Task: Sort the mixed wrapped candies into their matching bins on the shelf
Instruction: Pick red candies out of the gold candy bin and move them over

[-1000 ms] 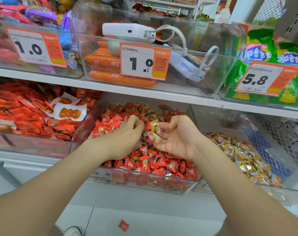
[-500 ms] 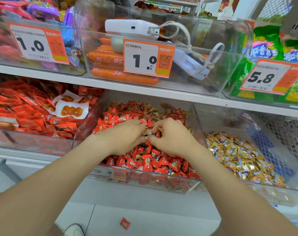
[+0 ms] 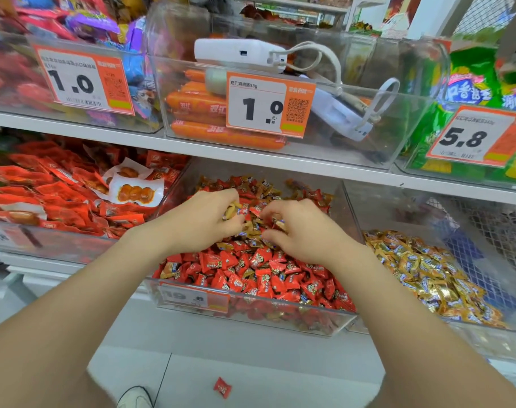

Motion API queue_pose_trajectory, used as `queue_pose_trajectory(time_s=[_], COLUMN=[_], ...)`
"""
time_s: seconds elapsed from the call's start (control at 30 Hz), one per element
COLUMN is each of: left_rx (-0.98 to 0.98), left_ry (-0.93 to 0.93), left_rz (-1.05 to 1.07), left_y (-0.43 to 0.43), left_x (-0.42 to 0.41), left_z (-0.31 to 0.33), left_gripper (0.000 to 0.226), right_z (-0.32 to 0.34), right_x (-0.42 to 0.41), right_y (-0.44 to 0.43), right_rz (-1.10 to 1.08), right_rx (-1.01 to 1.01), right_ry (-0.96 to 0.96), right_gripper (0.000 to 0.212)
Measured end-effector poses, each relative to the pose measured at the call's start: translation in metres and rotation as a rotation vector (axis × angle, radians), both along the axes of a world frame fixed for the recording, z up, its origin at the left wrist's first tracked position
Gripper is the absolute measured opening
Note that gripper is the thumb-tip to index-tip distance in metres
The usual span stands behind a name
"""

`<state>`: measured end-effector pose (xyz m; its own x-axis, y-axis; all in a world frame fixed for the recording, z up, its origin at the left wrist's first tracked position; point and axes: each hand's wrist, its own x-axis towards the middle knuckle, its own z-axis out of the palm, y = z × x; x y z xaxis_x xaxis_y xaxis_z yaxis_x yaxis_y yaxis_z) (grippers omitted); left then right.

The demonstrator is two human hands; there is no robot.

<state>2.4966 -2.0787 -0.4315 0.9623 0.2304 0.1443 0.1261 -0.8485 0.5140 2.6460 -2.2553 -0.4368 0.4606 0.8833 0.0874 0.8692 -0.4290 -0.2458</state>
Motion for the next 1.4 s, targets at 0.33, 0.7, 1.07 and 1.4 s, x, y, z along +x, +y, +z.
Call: queue_pose_trajectory(time_s=[0.33, 0.7, 1.07, 1.4], left_rx=[-0.064, 0.155, 0.108, -0.011], left_ry=[0.057, 0.459, 0.178, -0.076], left_rz=[0.028, -0.085, -0.099, 0.044], left_y=[0.002, 0.001, 0.002, -0.039], left_x=[-0.008, -0.017, -0.019, -0.006], left_z=[0.012, 0.003, 0.002, 0.009], left_gripper=[0.022, 0.050, 0.012, 0.014], right_z=[-0.005, 0.003, 0.019, 0.031], right_x=[-0.001, -0.004, -0.013, -0.010], right_y=[0.011, 0.002, -0.012, -0.059], right_rz=[0.025, 0.104, -0.076, -0.213], right_rx=[-0.215, 0.059, 0.250, 0.448], right_ry=[-0.031, 0.122, 0.501, 0.993], right_gripper=[0.033, 0.017, 0.023, 0.017])
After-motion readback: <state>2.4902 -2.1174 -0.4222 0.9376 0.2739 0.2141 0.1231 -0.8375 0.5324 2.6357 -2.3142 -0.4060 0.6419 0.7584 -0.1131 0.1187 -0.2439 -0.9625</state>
